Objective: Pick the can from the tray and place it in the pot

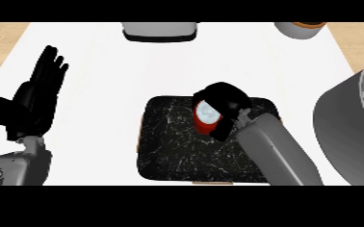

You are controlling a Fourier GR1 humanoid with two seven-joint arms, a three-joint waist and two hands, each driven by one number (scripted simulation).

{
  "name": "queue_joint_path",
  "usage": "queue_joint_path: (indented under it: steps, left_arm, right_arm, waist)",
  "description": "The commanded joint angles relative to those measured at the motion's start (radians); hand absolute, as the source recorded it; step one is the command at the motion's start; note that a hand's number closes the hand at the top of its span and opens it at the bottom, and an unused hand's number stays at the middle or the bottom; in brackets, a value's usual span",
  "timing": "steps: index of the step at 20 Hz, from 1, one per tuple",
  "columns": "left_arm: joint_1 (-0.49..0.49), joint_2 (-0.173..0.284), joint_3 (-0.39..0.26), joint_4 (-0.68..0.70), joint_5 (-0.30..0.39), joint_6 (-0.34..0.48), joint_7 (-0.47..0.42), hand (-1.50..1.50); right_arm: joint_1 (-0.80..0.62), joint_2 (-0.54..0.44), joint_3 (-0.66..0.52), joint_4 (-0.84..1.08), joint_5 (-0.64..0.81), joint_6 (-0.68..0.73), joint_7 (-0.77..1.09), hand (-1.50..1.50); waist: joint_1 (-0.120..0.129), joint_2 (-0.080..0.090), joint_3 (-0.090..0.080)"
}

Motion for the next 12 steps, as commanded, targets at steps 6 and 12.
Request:
queue_joint_path:
  steps: [6, 12]
  left_arm:
    - [0.000, -0.022, 0.014, 0.025, -0.016, -0.011, -0.023, 0.00]
    - [-0.013, -0.020, 0.019, 0.054, -0.022, 0.004, -0.018, 0.00]
  right_arm:
    - [0.039, 0.063, -0.039, 0.026, 0.087, -0.053, 0.058, 1.50]
    - [0.127, 0.117, -0.196, -0.007, 0.097, -0.310, 0.514, 1.50]
  waist:
    - [-0.002, 0.003, 0.001]
    - [-0.030, -0.001, 0.000]
